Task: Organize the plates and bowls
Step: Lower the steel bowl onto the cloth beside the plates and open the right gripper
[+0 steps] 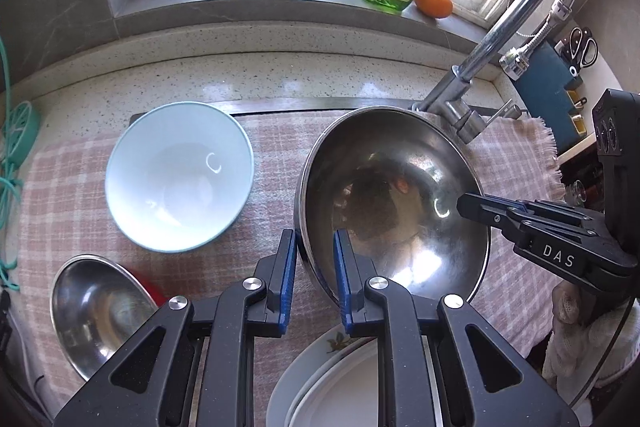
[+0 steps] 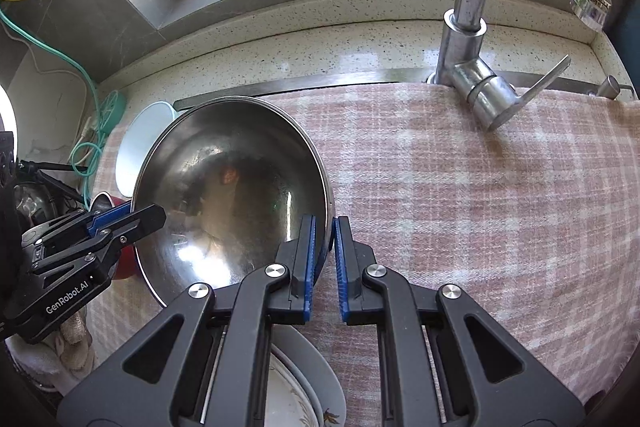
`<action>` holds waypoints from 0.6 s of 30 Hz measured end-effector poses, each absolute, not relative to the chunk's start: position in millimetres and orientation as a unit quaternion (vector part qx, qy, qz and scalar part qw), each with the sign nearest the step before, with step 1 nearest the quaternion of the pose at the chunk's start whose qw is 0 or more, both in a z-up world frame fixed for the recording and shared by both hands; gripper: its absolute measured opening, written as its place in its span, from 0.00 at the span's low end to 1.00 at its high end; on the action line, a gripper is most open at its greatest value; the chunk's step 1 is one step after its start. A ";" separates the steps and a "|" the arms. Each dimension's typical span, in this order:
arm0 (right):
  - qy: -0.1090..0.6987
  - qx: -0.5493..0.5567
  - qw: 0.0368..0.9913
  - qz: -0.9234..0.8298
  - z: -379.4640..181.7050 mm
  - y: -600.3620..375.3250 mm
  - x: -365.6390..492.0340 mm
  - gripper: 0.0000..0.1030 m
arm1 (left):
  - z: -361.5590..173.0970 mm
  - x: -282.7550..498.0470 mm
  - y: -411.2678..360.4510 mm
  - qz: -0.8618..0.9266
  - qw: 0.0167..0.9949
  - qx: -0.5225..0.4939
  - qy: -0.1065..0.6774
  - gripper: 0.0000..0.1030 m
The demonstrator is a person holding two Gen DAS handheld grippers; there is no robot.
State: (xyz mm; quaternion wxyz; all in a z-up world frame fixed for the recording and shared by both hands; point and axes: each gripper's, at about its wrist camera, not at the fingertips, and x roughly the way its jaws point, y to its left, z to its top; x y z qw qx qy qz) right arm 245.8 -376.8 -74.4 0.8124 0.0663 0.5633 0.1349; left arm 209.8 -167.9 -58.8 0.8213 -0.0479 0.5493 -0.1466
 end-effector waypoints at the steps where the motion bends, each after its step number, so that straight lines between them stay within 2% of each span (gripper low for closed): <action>1: 0.565 0.067 0.812 0.132 -76.7 -379.0 245.9 0.09 | -60.5 210.3 -170.0 -0.148 0.820 -0.048 0.551 0.16; 18: 0.574 0.094 0.809 0.085 -87.6 -436.0 224.4 0.09 | -68.8 210.2 -222.4 -0.199 0.802 -0.024 0.563 0.16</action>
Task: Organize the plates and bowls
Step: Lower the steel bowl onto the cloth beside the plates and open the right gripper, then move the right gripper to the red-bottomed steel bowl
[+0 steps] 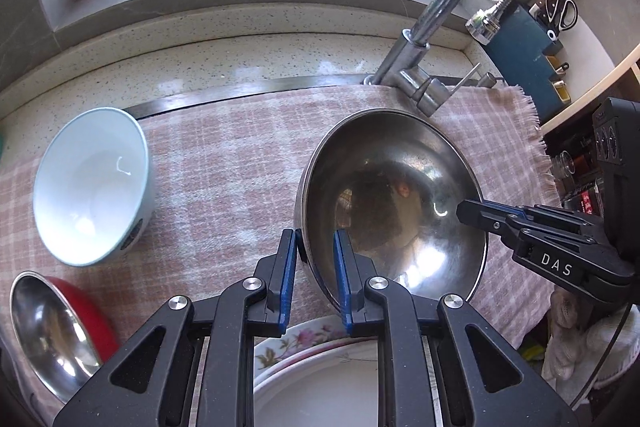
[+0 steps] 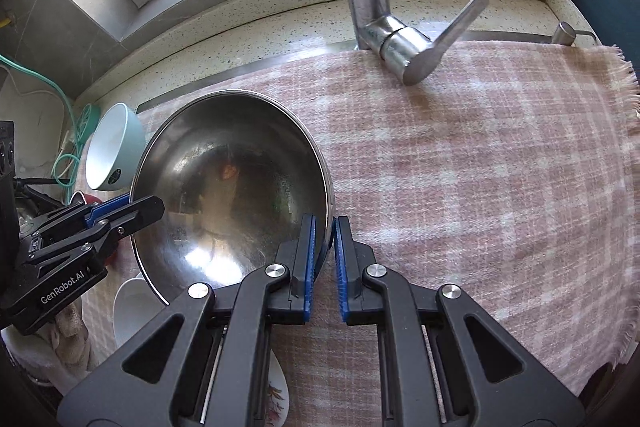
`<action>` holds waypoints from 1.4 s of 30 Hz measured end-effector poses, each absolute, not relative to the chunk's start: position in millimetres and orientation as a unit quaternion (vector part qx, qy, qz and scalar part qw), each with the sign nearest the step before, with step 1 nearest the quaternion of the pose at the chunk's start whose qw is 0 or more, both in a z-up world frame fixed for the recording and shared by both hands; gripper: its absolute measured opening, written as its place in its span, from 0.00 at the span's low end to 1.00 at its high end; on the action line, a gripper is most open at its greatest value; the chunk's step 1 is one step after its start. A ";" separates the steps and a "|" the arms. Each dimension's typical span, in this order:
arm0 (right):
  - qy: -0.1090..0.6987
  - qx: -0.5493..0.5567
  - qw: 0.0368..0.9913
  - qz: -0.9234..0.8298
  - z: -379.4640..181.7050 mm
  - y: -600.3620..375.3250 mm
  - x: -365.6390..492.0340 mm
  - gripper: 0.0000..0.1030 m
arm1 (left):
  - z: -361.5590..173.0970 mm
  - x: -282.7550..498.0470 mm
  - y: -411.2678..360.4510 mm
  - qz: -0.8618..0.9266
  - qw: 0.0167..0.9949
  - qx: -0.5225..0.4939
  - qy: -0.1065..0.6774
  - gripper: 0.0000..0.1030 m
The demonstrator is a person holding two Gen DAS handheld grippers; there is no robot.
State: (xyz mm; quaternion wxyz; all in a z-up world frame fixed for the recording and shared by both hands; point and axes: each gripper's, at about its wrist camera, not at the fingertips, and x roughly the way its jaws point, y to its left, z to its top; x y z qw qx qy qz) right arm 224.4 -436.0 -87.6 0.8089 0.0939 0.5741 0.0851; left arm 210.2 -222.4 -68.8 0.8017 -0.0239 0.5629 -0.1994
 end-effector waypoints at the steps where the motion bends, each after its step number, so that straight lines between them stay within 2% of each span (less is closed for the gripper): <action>1: 0.574 0.096 0.809 0.082 -87.7 -439.4 222.7 0.09 | -69.0 209.4 -225.9 -0.203 0.801 -0.021 0.563 0.16; 13: 0.575 0.105 0.808 0.067 -90.7 -457.1 213.5 0.09 | -71.7 207.0 -243.2 -0.217 0.795 -0.007 0.566 0.16; 16: 0.575 0.105 0.808 0.070 -90.6 -455.9 213.9 0.13 | -72.6 205.8 -243.5 -0.217 0.793 -0.005 0.569 0.16; 17: 0.577 0.105 0.807 0.070 -90.5 -455.5 213.7 0.14 | -72.6 205.2 -243.1 -0.216 0.794 -0.004 0.569 0.16; 19: 0.578 0.105 0.806 0.074 -90.4 -452.8 213.6 0.28 | -71.6 203.2 -240.7 -0.213 0.796 -0.001 0.566 0.16; 21: 0.573 0.100 0.810 0.073 -87.8 -448.8 211.7 0.39 | -70.3 201.8 -237.0 -0.209 0.799 0.002 0.565 0.17; 27: 0.561 0.100 0.819 0.073 -76.4 -442.0 206.8 0.41 | -51.4 193.4 -217.0 -0.194 0.817 0.007 0.543 0.18; 30: 0.552 0.101 0.824 0.073 -68.8 -437.3 204.8 0.48 | -40.4 189.5 -200.9 -0.192 0.823 -0.004 0.534 0.19; 32: 0.546 0.096 0.830 0.070 -62.2 -433.1 202.9 0.48 | -33.2 186.2 -190.3 -0.190 0.828 -0.012 0.528 0.24; 40: 0.500 0.103 0.855 0.095 -20.8 -404.6 190.8 0.49 | -9.7 167.3 -133.9 -0.153 0.849 -0.017 0.505 0.24; 42: 0.492 0.097 0.858 0.113 -12.3 -387.7 187.3 0.52 | -9.2 162.2 -115.8 -0.136 0.853 -0.012 0.504 0.24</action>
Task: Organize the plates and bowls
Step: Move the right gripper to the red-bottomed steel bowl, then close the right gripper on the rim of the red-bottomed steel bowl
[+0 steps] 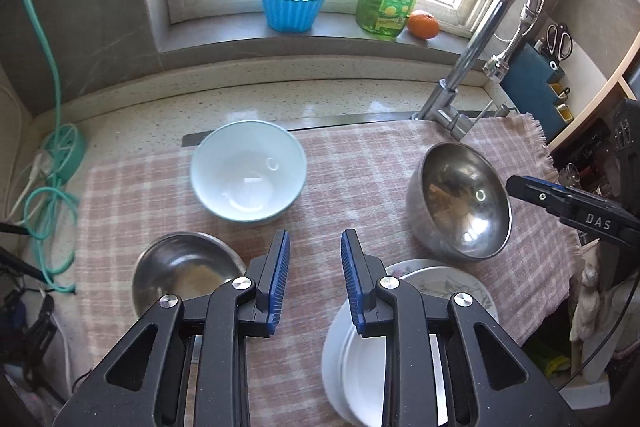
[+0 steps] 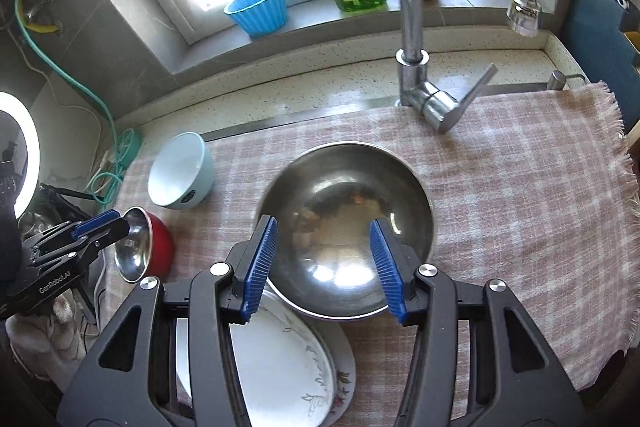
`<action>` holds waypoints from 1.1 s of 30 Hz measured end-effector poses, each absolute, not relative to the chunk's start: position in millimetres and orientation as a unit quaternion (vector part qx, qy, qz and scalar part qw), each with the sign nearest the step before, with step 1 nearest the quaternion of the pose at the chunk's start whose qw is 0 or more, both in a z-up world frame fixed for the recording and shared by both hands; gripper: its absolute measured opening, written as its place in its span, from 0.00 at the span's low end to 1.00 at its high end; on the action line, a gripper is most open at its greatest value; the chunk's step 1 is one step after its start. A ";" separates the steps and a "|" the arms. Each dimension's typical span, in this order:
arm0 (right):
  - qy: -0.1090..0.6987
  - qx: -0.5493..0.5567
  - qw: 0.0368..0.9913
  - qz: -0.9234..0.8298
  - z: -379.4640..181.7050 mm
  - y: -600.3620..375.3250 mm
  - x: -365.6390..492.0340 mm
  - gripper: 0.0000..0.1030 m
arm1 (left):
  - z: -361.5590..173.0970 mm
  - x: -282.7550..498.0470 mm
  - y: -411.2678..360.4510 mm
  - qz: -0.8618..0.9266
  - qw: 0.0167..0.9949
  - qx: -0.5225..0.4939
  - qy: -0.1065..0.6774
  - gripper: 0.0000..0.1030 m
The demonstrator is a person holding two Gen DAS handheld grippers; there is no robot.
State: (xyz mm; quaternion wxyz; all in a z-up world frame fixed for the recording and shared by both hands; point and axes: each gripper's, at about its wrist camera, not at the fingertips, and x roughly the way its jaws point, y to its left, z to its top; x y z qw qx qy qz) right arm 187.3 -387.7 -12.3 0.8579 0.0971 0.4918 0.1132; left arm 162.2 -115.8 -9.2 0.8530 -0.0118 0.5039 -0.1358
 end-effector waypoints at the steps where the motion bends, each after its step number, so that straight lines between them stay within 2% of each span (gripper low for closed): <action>1: 0.488 0.093 0.859 0.123 -9.1 -378.2 184.7 0.54 | -9.7 159.8 -106.5 -0.128 0.854 -0.012 0.504 0.24; 9: 0.468 0.106 0.854 0.200 7.0 -296.9 161.0 0.57 | -27.3 140.3 -35.2 -0.080 0.847 -0.042 0.524 0.24; 13: 0.474 0.107 0.844 0.228 5.5 -256.6 150.4 0.64 | -36.1 133.0 -7.3 -0.066 0.843 -0.054 0.531 0.24; 23: 0.534 0.096 0.811 0.219 -39.0 -205.7 172.6 0.64 | -59.7 134.1 23.1 -0.066 0.830 -0.069 0.550 0.24; 27: 0.552 0.081 0.802 0.214 -55.8 -191.5 184.8 0.47 | -67.9 140.8 31.4 -0.068 0.822 -0.083 0.559 0.24; 33: 0.562 0.068 0.799 0.205 -73.2 -177.3 194.6 0.45 | -73.7 149.0 32.5 -0.079 0.815 -0.094 0.567 0.24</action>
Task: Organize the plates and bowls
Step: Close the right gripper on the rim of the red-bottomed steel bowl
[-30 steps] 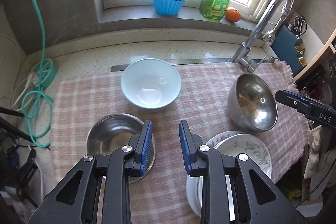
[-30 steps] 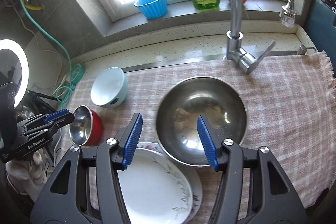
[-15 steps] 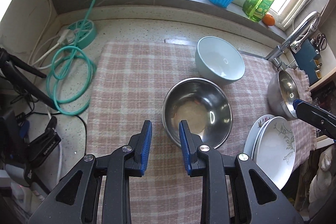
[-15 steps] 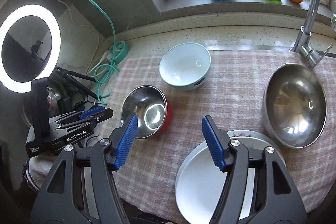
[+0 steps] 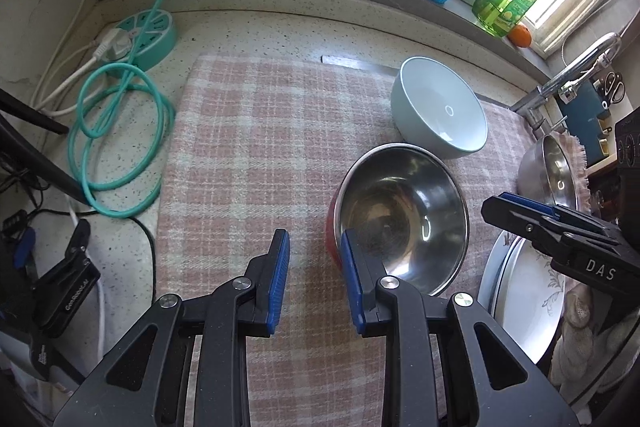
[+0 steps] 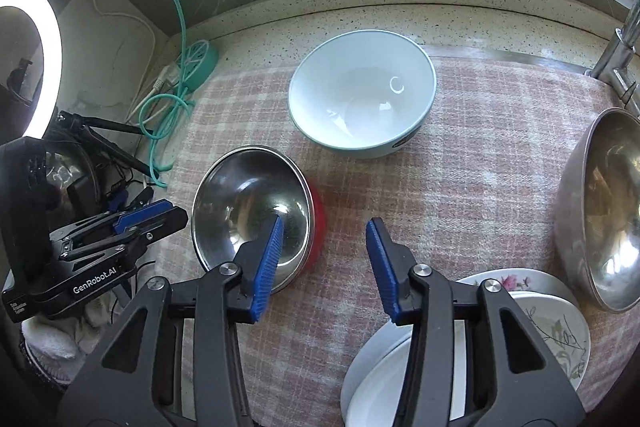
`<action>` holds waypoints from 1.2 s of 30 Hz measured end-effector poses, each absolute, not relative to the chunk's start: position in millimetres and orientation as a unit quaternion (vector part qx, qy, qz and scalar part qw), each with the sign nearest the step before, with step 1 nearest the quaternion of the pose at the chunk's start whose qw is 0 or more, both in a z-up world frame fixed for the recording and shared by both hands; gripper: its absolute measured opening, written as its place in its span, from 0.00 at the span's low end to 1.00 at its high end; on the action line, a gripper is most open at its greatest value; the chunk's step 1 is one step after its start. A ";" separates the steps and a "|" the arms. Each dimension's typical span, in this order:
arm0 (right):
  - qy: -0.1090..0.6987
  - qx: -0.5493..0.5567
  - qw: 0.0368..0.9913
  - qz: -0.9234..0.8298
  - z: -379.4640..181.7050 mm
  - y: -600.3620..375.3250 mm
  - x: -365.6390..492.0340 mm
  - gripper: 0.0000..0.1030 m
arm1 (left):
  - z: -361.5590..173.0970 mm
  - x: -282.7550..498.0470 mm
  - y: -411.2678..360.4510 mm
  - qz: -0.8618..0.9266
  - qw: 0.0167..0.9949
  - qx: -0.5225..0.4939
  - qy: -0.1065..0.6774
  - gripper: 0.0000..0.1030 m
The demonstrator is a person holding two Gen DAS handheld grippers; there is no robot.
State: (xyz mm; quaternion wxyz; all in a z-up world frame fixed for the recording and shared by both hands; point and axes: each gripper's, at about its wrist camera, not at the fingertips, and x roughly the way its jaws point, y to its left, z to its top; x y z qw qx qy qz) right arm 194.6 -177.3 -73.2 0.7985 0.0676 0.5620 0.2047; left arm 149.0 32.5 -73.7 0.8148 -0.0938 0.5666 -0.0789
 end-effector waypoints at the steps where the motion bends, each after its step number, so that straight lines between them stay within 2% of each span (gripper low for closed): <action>1: 0.564 0.065 0.797 0.204 -75.5 -175.7 196.1 0.42 | -74.4 149.9 32.2 -0.080 0.814 -0.094 0.567 0.24; 3: 0.570 0.064 0.794 0.202 -79.4 -174.5 199.4 0.39 | -76.8 151.7 31.8 -0.081 0.812 -0.095 0.569 0.24; 15: 0.578 0.067 0.787 0.207 -86.7 -172.6 207.9 0.38 | -88.6 157.0 26.8 -0.086 0.803 -0.096 0.582 0.24; 21: 0.582 0.065 0.782 0.214 -91.8 -167.9 207.5 0.35 | -93.3 159.5 23.1 -0.089 0.800 -0.094 0.586 0.24; 30: 0.593 0.062 0.773 0.217 -101.3 -163.5 208.4 0.22 | -96.5 160.6 17.8 -0.094 0.800 -0.082 0.586 0.24; 36: 0.596 0.061 0.769 0.225 -102.7 -159.9 208.5 0.14 | -96.3 160.2 10.2 -0.103 0.804 -0.062 0.582 0.11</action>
